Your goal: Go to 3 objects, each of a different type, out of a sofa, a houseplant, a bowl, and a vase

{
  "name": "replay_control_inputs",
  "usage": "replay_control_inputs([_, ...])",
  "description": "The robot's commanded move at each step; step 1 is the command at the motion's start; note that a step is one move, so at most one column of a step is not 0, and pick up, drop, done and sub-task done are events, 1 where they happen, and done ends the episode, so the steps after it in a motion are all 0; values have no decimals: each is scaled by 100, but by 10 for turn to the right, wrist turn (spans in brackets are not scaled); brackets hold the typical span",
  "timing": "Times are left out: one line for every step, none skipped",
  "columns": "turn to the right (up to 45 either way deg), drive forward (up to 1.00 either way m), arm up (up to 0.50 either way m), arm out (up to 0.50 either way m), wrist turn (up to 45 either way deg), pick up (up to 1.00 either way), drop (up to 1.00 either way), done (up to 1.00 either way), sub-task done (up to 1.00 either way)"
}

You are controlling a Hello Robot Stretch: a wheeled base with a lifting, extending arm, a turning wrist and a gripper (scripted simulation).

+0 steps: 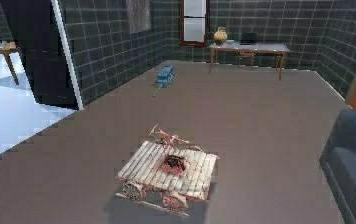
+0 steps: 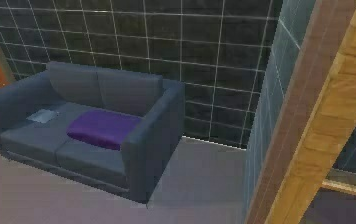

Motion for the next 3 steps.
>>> replay_control_inputs([-120,0,0,0,0,0,0,0,0])
replay_control_inputs([0,55,0,0,0,0,0,0,0])
replay_control_inputs([-450,0,0,0,0,0,0,0,0])
